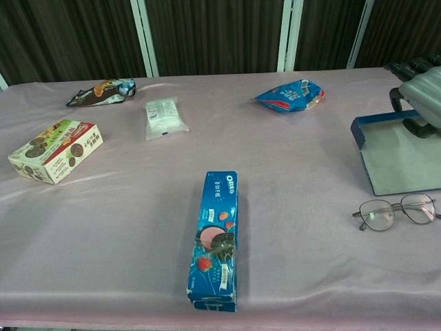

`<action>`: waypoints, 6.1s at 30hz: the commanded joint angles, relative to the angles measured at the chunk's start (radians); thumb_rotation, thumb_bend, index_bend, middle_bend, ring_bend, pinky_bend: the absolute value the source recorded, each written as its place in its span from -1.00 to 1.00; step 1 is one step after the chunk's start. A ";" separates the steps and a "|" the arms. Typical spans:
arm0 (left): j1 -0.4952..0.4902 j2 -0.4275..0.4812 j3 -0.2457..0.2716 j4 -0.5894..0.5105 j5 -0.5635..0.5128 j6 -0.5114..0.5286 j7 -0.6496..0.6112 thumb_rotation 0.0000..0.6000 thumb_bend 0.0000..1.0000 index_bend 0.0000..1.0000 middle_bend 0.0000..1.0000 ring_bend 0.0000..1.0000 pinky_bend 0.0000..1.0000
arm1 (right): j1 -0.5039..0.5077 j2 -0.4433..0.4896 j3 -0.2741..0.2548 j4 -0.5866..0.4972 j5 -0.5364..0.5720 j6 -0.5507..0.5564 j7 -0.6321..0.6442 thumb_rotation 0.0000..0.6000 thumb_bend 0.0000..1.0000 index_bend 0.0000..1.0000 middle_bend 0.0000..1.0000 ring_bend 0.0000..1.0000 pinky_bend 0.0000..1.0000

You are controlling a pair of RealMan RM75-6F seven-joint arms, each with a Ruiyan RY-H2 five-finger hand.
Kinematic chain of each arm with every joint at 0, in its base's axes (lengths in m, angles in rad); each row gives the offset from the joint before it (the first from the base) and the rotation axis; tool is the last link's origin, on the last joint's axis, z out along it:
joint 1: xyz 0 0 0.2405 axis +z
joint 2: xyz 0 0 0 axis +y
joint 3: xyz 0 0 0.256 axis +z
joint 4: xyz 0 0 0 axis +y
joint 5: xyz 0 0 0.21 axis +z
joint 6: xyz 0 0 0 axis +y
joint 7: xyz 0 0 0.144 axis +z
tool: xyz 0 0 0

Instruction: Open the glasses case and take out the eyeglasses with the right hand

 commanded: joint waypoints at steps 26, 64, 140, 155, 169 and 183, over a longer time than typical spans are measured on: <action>-0.008 -0.014 -0.006 -0.012 -0.025 -0.029 0.041 1.00 -0.13 -1.00 -0.95 -0.94 -1.00 | -0.089 0.413 -0.062 -0.650 -0.151 -0.087 0.393 1.00 -0.24 -0.16 -1.00 -1.00 -1.00; -0.001 -0.008 -0.004 -0.002 -0.008 -0.002 0.011 1.00 -0.13 -1.00 -0.96 -0.94 -1.00 | -0.106 0.344 -0.213 -0.562 -0.110 -0.213 0.211 1.00 0.00 0.16 -1.00 -1.00 -1.00; -0.003 0.005 -0.008 0.004 -0.010 0.000 -0.025 1.00 -0.13 -1.00 -0.96 -0.94 -1.00 | 0.159 0.038 0.055 -0.562 0.330 -0.226 -0.152 1.00 1.00 0.60 -0.80 -1.00 -1.00; -0.007 0.018 -0.009 0.012 -0.014 -0.003 -0.065 1.00 -0.13 -1.00 -0.96 -0.94 -1.00 | 0.295 -0.232 0.107 -0.280 0.426 -0.210 -0.157 1.00 0.82 -0.03 -0.93 -1.00 -1.00; 0.003 0.021 -0.006 0.013 -0.006 0.018 -0.071 1.00 -0.13 -1.00 -0.96 -0.94 -1.00 | 0.235 -0.072 0.072 -0.515 0.405 -0.075 -0.201 1.00 -0.03 -0.69 -1.00 -1.00 -1.00; 0.012 0.010 -0.001 0.012 0.013 0.035 -0.042 1.00 -0.13 -1.00 -0.97 -0.94 -1.00 | -0.275 0.494 -0.501 -0.852 -0.282 0.483 0.085 1.00 -0.40 -0.93 -1.00 -1.00 -1.00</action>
